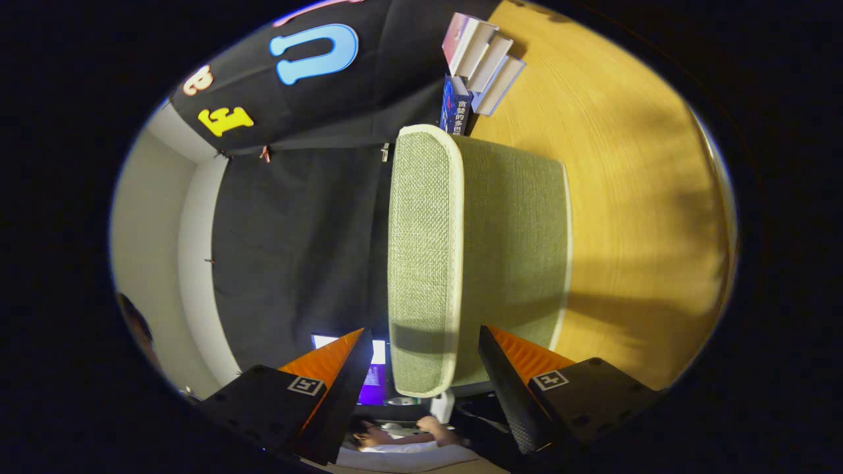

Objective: Open the storage box then place both shoes into the box .Put the left shoe in first, then the right shoe, with the right side of both shoes facing outward in a uniform manner.

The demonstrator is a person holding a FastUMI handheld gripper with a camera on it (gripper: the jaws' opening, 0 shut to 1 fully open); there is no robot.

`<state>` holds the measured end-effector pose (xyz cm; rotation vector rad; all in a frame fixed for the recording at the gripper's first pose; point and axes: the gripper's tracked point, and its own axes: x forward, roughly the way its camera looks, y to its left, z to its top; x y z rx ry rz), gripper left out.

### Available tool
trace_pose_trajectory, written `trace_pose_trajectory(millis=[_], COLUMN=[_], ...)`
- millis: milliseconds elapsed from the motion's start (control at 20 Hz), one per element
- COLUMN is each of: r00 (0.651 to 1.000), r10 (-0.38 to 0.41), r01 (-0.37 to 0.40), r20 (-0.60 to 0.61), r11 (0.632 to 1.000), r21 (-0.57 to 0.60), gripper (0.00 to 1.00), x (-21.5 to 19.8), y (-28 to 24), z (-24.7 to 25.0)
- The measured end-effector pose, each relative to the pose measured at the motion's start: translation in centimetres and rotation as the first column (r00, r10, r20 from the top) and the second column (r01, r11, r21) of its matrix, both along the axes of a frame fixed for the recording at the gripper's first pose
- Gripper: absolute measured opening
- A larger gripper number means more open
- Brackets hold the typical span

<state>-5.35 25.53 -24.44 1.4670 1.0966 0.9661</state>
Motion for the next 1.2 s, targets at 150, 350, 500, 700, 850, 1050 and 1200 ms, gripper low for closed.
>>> trace_pose_trajectory(millis=[150, 350, 500, 700, 850, 1050, 1200], r00=[1.0, 0.997, 0.999, 0.999, 0.995, 0.972, 0.959], r10=[0.008, 0.009, -0.003, -0.003, -0.009, 0.005, 0.034], r01=[-0.004, 0.003, 0.013, -0.008, -0.019, -0.054, -0.08], r20=[-0.03, -0.071, -0.038, 0.038, 0.103, 0.235, 0.28], r11=[0.991, 0.986, 0.962, 0.96, 0.963, 0.978, 0.985], r21=[0.133, 0.167, 0.272, 0.279, 0.268, 0.204, 0.152], gripper=[0.98, 0.57, 0.18, 0.18, 0.18, 0.18, 0.18], x=[0.1, 0.3, -0.1, -0.7, -0.2, 0.7, 1.4], y=[0.3, 0.6, -0.4, -0.2, 0.7, 3.5, 6.5], z=[1.5, 0.2, 3.3, 7.8, 11.4, 15.2, 16.3])
